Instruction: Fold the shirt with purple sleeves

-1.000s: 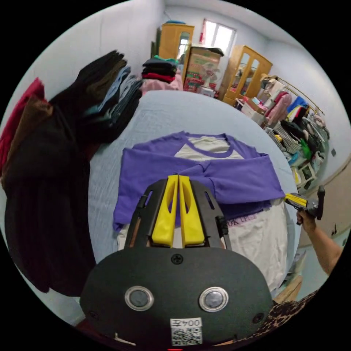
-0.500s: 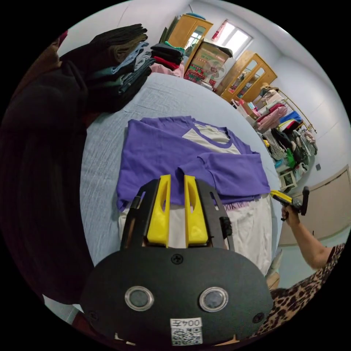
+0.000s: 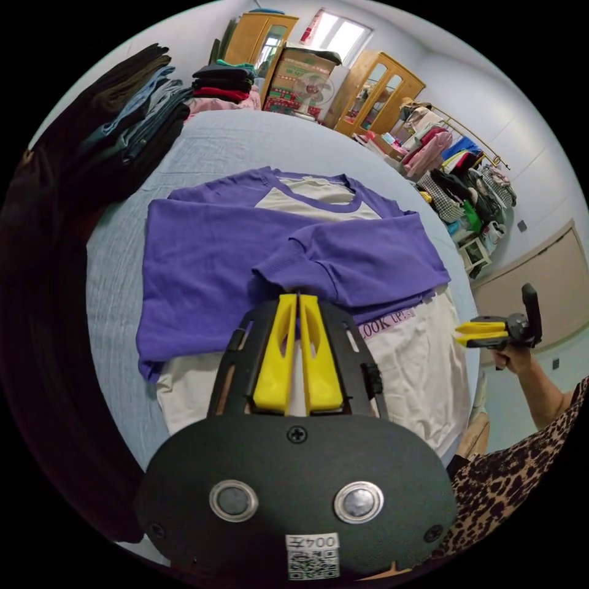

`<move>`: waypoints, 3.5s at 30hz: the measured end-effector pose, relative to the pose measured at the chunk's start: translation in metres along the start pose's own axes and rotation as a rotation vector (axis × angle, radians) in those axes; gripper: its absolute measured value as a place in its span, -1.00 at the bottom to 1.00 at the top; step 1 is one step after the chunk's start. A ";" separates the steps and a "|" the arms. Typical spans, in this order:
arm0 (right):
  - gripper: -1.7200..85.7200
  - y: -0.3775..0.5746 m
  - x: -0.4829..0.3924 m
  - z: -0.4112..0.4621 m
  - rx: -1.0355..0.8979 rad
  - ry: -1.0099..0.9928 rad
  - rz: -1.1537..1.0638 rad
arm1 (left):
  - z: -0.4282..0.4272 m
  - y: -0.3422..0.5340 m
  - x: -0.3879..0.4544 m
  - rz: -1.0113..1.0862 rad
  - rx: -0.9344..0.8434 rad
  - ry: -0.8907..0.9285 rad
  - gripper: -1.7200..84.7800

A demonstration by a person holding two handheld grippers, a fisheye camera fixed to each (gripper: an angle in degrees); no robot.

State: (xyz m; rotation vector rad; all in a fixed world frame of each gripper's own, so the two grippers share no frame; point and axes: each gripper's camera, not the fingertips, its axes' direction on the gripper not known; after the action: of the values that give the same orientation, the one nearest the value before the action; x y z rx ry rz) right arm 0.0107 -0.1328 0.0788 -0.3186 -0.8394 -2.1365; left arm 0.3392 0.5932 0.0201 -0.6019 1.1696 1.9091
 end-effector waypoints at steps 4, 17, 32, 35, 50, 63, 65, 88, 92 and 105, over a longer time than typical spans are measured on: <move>-0.79 -0.008 0.006 0.021 -0.066 0.050 0.015 | 0.007 -0.015 0.006 0.022 -0.102 -0.028 -0.93; -0.85 -0.040 0.056 0.031 -0.155 0.056 0.059 | 0.047 -0.085 0.029 0.077 -0.106 -0.034 -0.95; -0.88 -0.043 0.082 0.032 -0.174 0.105 -0.033 | 0.281 -0.340 0.237 0.265 -0.348 0.230 -0.78; -0.88 -0.044 0.088 0.030 -0.182 0.094 -0.045 | 0.312 -0.369 0.253 0.241 -0.410 0.227 -0.74; -0.88 -0.034 0.085 0.016 -0.186 0.177 -0.099 | 0.427 -0.430 0.271 0.069 -0.655 0.299 -0.64; -0.88 -0.021 0.090 -0.008 -0.220 0.174 -0.073 | 0.453 -0.428 0.275 0.129 -0.522 0.245 -0.86; -0.88 -0.020 0.086 -0.012 -0.245 0.196 -0.081 | 0.453 -0.424 0.269 0.131 -0.494 0.256 -0.85; -0.96 0.099 0.188 -0.113 0.124 -0.273 0.194 | 0.343 -0.314 0.193 0.191 -0.211 0.420 -0.73; -0.93 0.133 0.241 -0.152 0.362 -0.232 0.274 | 0.345 -0.298 0.208 0.228 -0.212 0.432 -0.76; -0.78 0.101 0.245 -0.141 0.337 -0.079 0.054 | 0.339 -0.281 0.243 0.253 -0.185 0.369 -0.82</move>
State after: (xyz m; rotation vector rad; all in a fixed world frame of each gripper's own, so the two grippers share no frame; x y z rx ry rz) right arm -0.0636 -0.4175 0.1374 -0.2477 -1.2023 -1.9016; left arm 0.4364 1.0583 -0.1444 -0.9782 1.3582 2.1994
